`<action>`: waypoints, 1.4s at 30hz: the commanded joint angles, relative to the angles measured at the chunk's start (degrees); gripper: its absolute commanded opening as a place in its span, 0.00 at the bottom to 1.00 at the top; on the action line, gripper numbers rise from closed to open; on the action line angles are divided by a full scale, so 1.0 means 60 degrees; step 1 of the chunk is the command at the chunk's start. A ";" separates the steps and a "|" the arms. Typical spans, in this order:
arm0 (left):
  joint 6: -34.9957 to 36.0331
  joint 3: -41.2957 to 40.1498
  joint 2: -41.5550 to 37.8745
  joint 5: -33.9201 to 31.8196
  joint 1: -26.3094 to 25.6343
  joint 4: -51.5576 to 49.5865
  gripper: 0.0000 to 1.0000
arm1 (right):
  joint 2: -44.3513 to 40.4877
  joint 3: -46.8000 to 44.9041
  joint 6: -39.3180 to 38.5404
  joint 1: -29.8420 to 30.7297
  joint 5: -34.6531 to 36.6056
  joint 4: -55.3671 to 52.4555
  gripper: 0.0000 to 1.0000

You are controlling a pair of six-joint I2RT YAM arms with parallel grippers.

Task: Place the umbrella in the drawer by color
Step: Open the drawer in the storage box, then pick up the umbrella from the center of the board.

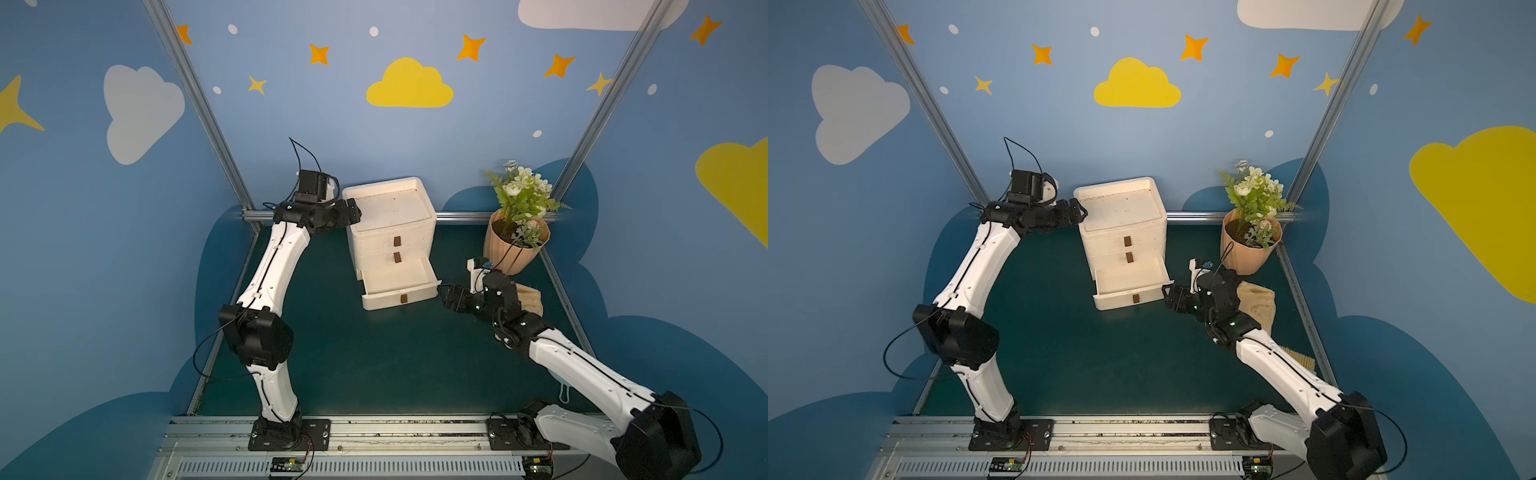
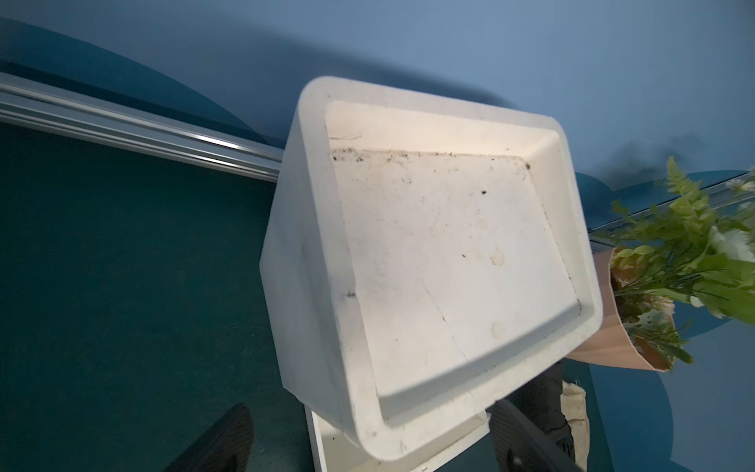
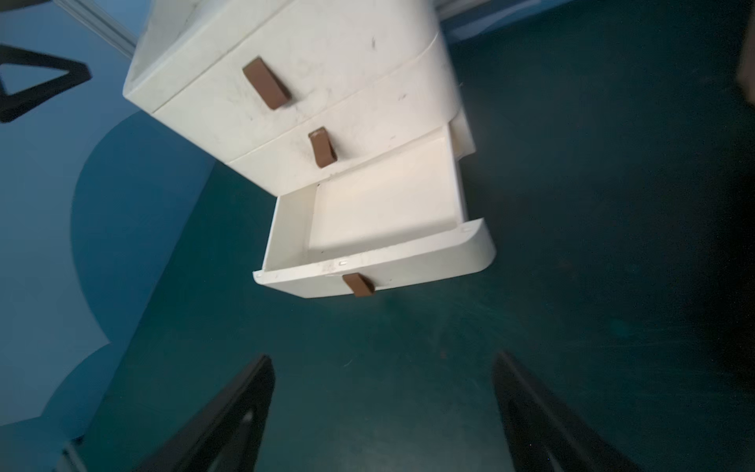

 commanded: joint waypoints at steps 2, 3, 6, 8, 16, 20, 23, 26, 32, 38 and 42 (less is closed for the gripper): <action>-0.0298 -0.2515 -0.2092 -0.0217 -0.0018 0.1833 0.97 | -0.0032 0.1053 -0.2227 -0.1296 0.1223 -0.4604 0.94; -0.0363 -0.3181 -0.2628 -0.0286 -0.0015 0.2131 0.99 | 0.0122 0.1303 -0.2293 -0.1587 0.1152 -0.4873 0.94; -0.0535 -0.4914 -0.4074 -0.0483 -0.0002 0.2724 1.00 | 0.0835 0.1822 -0.2639 -0.2166 0.1306 -0.5374 0.96; -0.0563 -0.5750 -0.4864 -0.0488 0.0014 0.2802 1.00 | 0.1421 0.2091 -0.2843 -0.2496 0.1633 -0.5656 0.97; -0.0667 -0.7766 -0.7058 -0.0637 0.0030 0.2298 1.00 | 0.3596 0.2954 -0.3080 -0.3305 0.2014 -0.5602 0.97; -0.0830 -0.8252 -0.7447 -0.0500 0.0034 0.2229 1.00 | 0.4956 0.3699 -0.2879 -0.3340 0.1897 -0.5595 0.98; -0.0847 -0.8407 -0.7587 -0.0375 0.0031 0.2118 1.00 | 0.5925 0.4324 -0.2864 -0.3497 0.1432 -0.5723 0.98; -0.0821 -0.8484 -0.7693 -0.0344 0.0031 0.1944 1.00 | 0.6671 0.4748 -0.2680 -0.3554 0.1213 -0.5736 0.98; -0.0983 -0.8848 -0.7883 -0.0250 0.0030 0.1948 1.00 | 0.7612 0.5158 -0.2523 -0.3532 0.0883 -0.5679 0.93; -0.1038 -0.8983 -0.7914 -0.0201 0.0015 0.1962 1.00 | 0.8001 0.5176 -0.2552 -0.3481 0.0872 -0.5690 0.81; -0.1037 -0.8965 -0.7966 -0.0139 0.0015 0.1916 1.00 | 0.8195 0.5156 -0.2539 -0.3466 0.0868 -0.5760 0.69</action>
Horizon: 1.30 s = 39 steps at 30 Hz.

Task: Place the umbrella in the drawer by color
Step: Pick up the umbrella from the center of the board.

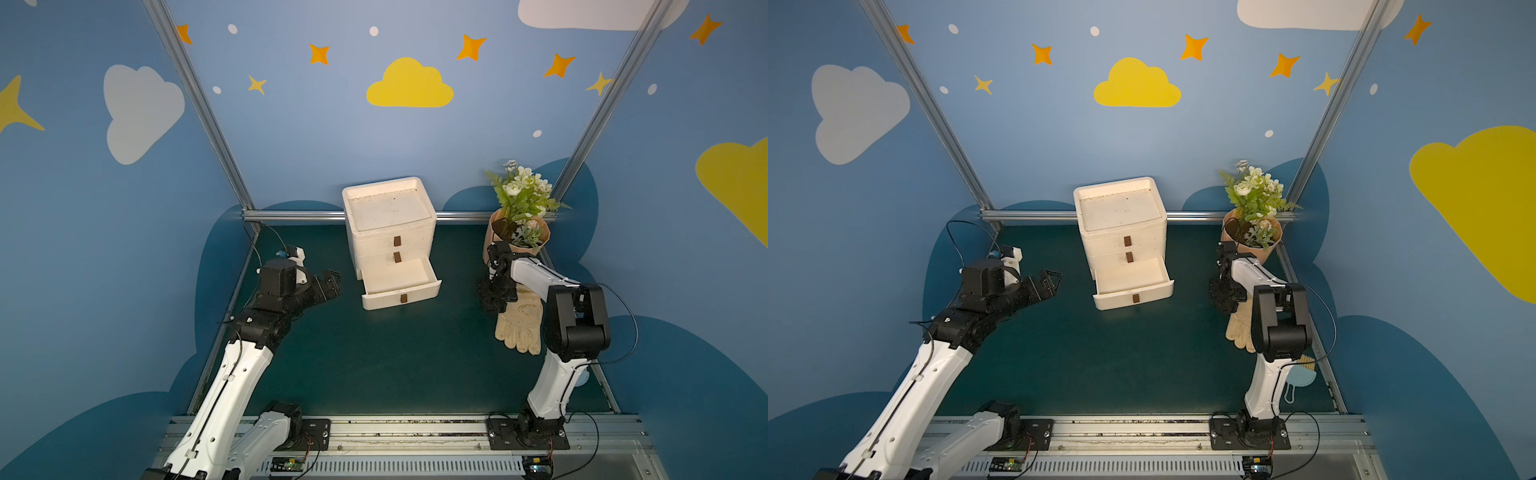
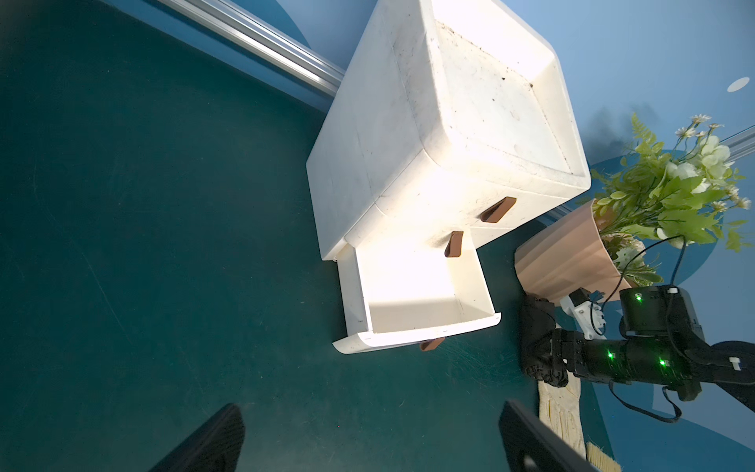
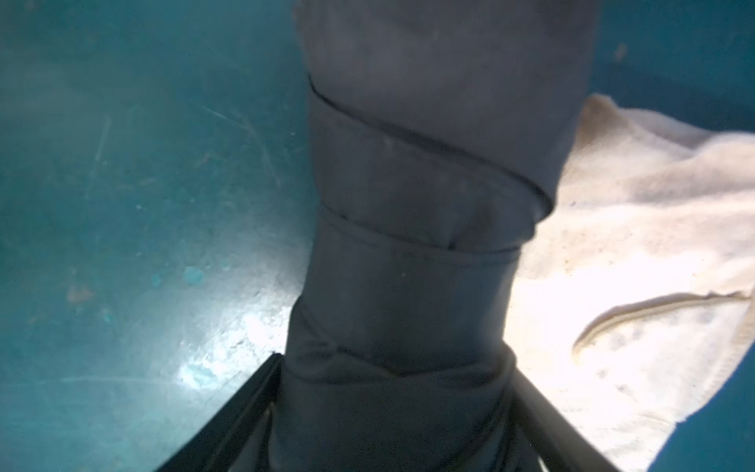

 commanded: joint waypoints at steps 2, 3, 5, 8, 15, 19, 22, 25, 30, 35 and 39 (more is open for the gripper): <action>-0.0084 -0.0062 -0.0221 0.0171 -0.0007 -0.0058 1.00 | 0.0408 0.0154 0.0038 0.0089 -0.0190 -0.0473 0.63; -0.0118 -0.0073 -0.0247 0.0193 -0.0003 -0.0058 1.00 | 0.0424 0.0154 0.0023 0.0093 -0.0185 -0.0502 0.59; -0.0146 -0.0080 -0.0271 0.0275 -0.0018 -0.0036 1.00 | 0.0360 0.0098 0.0005 0.0131 -0.0220 -0.0507 0.49; -0.0182 -0.0083 -0.0309 0.0394 -0.0056 -0.0009 1.00 | 0.0118 0.0000 -0.0099 0.0177 -0.0357 -0.0457 0.33; -0.0497 -0.0124 -0.0289 0.0928 -0.0228 0.0337 1.00 | -0.1148 -0.0516 -0.0400 0.0571 -0.0842 -0.0081 0.22; -0.0823 -0.0120 -0.0178 0.1919 -0.0438 0.1055 1.00 | -0.2497 -0.1121 -0.0476 0.0774 -0.2033 0.0524 0.19; -0.1263 -0.0270 -0.0106 0.2704 -0.0641 0.1998 1.00 | -0.3868 -0.1718 -0.0410 0.0881 -0.3394 0.1299 0.19; -0.1822 -0.0548 0.0001 0.3359 -0.0939 0.3240 1.00 | -0.5456 -0.2559 -0.0178 0.0888 -0.4980 0.2410 0.18; -0.1961 -0.0630 0.0500 0.3672 -0.2070 0.5128 1.00 | -0.7370 -0.3830 0.1034 0.0978 -0.7438 0.4839 0.18; -0.1769 -0.0182 0.1552 0.3753 -0.3332 0.6559 1.00 | -0.8350 -0.4304 0.2061 0.1570 -0.9483 0.7051 0.17; -0.1424 0.0443 0.2435 0.3901 -0.4113 0.7068 0.98 | -0.8568 -0.4013 0.2250 0.2142 -1.0205 0.7317 0.17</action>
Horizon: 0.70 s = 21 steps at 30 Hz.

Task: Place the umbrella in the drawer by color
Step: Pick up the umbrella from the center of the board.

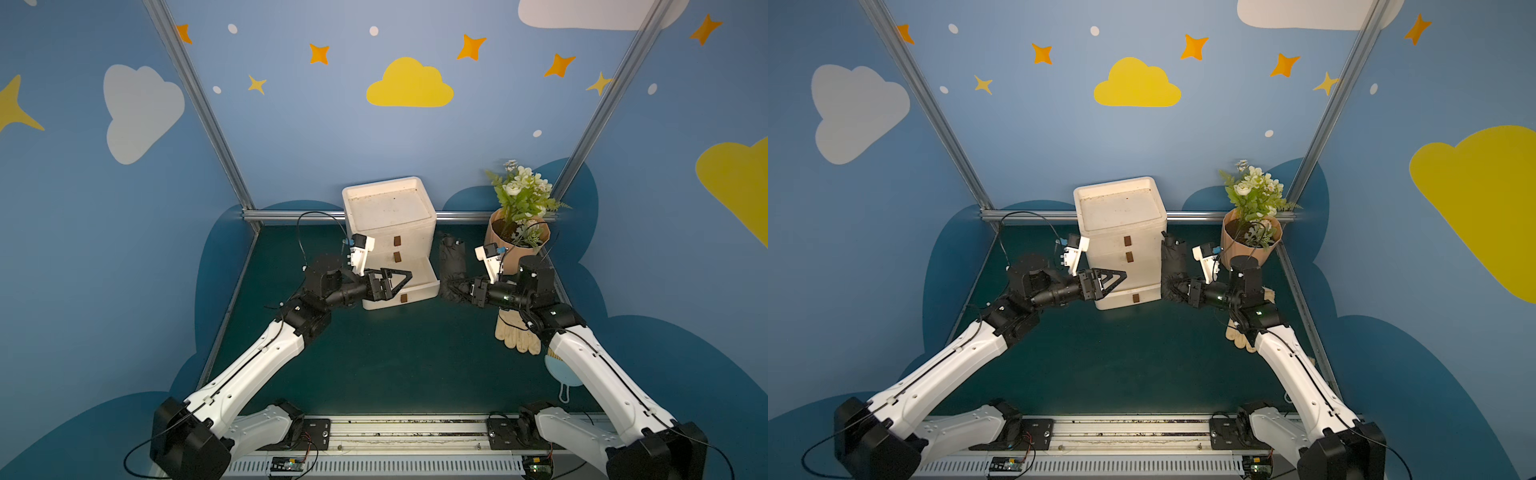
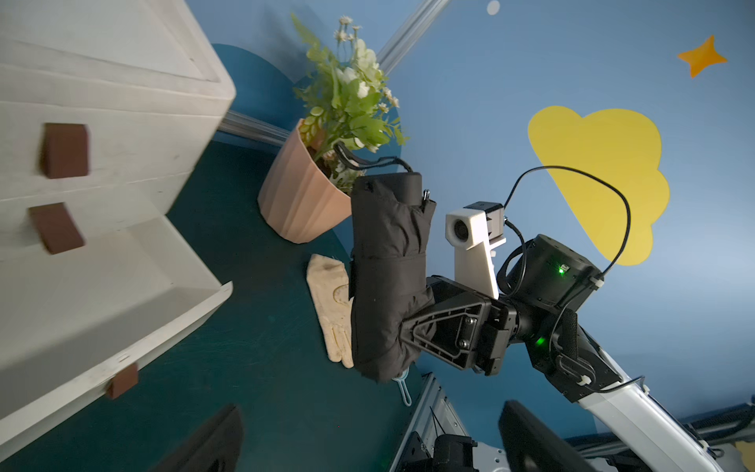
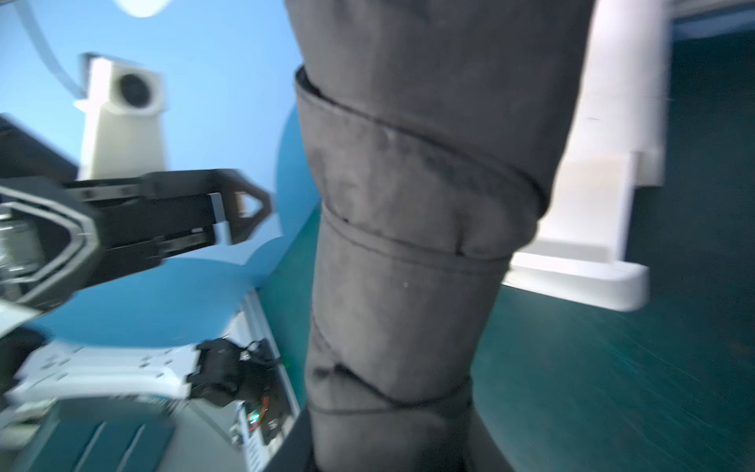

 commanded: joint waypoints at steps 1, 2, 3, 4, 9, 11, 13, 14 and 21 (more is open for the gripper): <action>0.0450 0.0692 0.0498 0.0290 -0.0506 0.1050 0.96 | -0.0371 0.0400 0.0411 0.0387 -0.1511 0.1555 0.17; 0.0522 0.0848 0.0668 0.0291 -0.0637 0.1050 0.96 | -0.0409 0.0416 0.0406 0.0476 -0.1573 0.1632 0.17; 0.0570 0.1000 0.0837 0.0287 -0.0769 0.1076 0.96 | -0.0438 0.0402 0.0441 0.0567 -0.1590 0.1729 0.17; 0.0596 0.1137 0.0993 0.0253 -0.0887 0.1083 0.96 | -0.0474 0.0402 0.0473 0.0646 -0.1590 0.1782 0.17; 0.0593 0.1501 0.1484 0.0055 -0.1263 0.1200 0.94 | -0.0629 0.0388 0.0425 0.0912 -0.1508 0.1870 0.17; 0.0520 0.1595 0.1666 0.0069 -0.1405 0.1316 0.90 | -0.0666 0.0362 0.0387 0.0950 -0.1358 0.1802 0.17; 0.0447 0.1663 0.1810 0.0071 -0.1505 0.1509 0.82 | -0.0677 0.0358 0.0384 0.0961 -0.1319 0.1814 0.17; 0.0418 0.1670 0.1846 0.0057 -0.1536 0.1570 0.78 | -0.0681 0.0358 0.0382 0.0982 -0.1254 0.1809 0.17; 0.0168 0.1697 0.1939 -0.0018 -0.1654 0.1893 0.39 | -0.0610 0.0298 0.0548 0.1061 -0.0977 0.2088 0.23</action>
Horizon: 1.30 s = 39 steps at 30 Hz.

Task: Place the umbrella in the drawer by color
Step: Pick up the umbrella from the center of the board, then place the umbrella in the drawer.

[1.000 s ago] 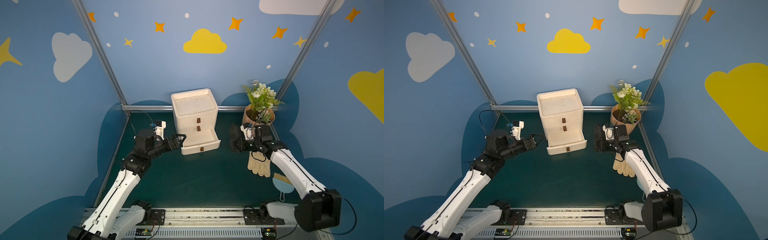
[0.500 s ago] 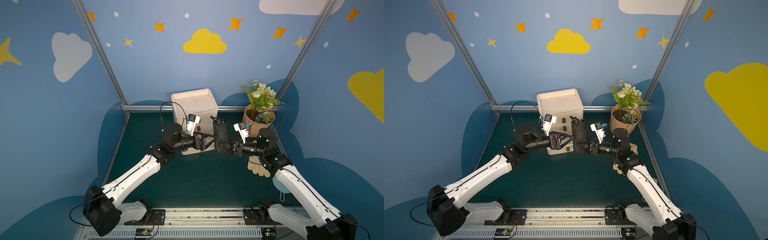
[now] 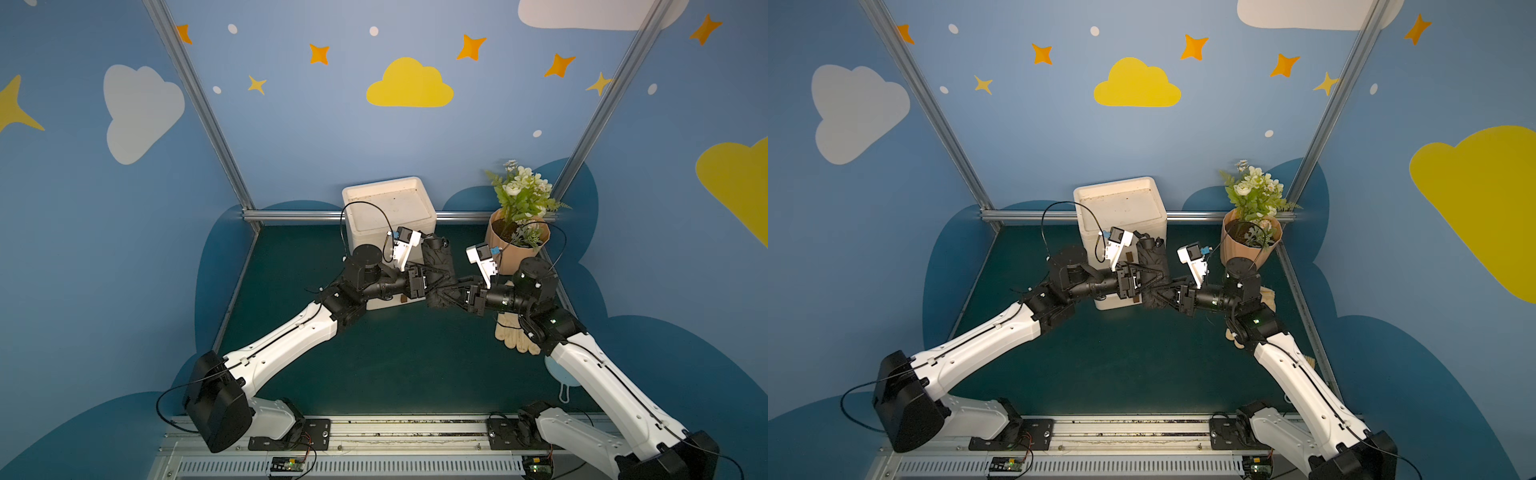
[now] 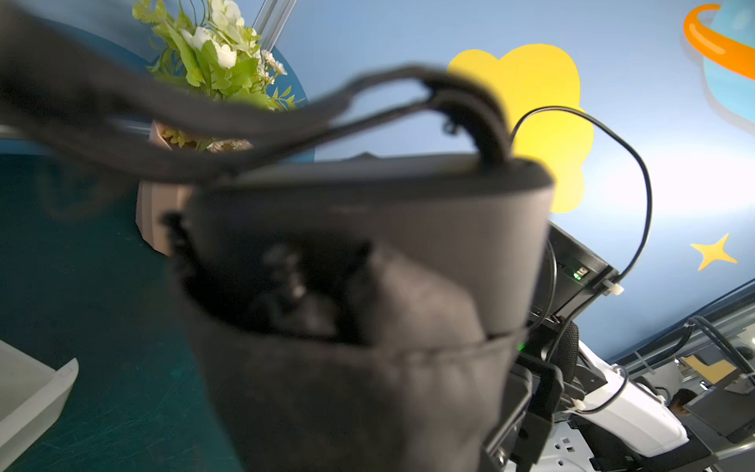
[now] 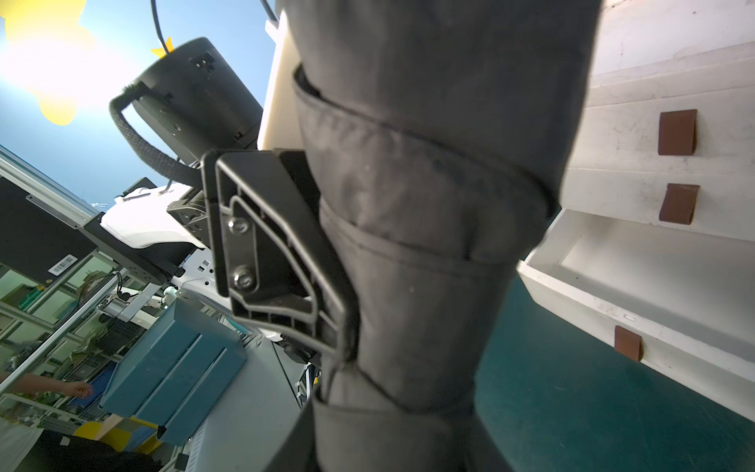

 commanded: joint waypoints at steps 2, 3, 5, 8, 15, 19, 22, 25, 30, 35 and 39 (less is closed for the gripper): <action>-0.0001 0.0221 -0.0009 -0.0040 -0.0047 0.0368 0.34 | -0.0142 0.0222 -0.0115 0.0082 0.0207 0.0662 0.33; 0.0074 0.0220 -0.0061 -0.0131 -0.0049 0.0249 0.32 | -0.0159 0.0223 -0.0192 0.0083 0.0334 0.0511 0.39; 0.0474 0.0307 -0.0185 -0.0320 -0.0029 -0.0254 0.28 | -0.0260 0.0223 -0.0368 0.0081 0.0521 0.0319 0.54; 0.1735 0.0837 -0.0456 -0.1097 -0.0017 -0.2113 0.27 | -0.0615 0.0252 -0.0908 0.0039 0.1090 -0.0258 0.75; 0.5625 0.2808 -0.0376 -0.4120 0.0271 -0.6681 0.22 | -0.1697 -0.0017 -0.1872 -0.0455 0.3050 -0.1898 0.98; 0.7690 0.3820 0.0401 -0.5671 0.0364 -0.8152 0.22 | -0.2130 -0.0687 -0.1410 -0.0884 0.3586 -0.1483 0.98; 0.9180 0.4702 0.1352 -0.6573 0.0353 -0.8976 0.22 | -0.2243 -0.1008 -0.1092 -0.1102 0.3630 -0.1361 0.98; 1.0529 0.5478 0.2397 -0.7439 0.0272 -0.9510 0.22 | -0.2269 -0.1120 -0.1006 -0.1184 0.3597 -0.1384 0.98; 1.2748 0.5874 0.4111 -0.9253 0.0006 -0.9131 0.22 | -0.2454 -0.1169 -0.1080 -0.1275 0.3700 -0.1595 0.98; 1.3796 0.6433 0.5588 -0.9780 0.0028 -0.8823 0.21 | -0.2666 -0.1322 -0.1118 -0.1379 0.3709 -0.1714 0.98; 1.4143 0.7058 0.6435 -0.9533 0.0117 -0.8941 0.20 | -0.2807 -0.1487 -0.1101 -0.1447 0.3710 -0.1737 0.98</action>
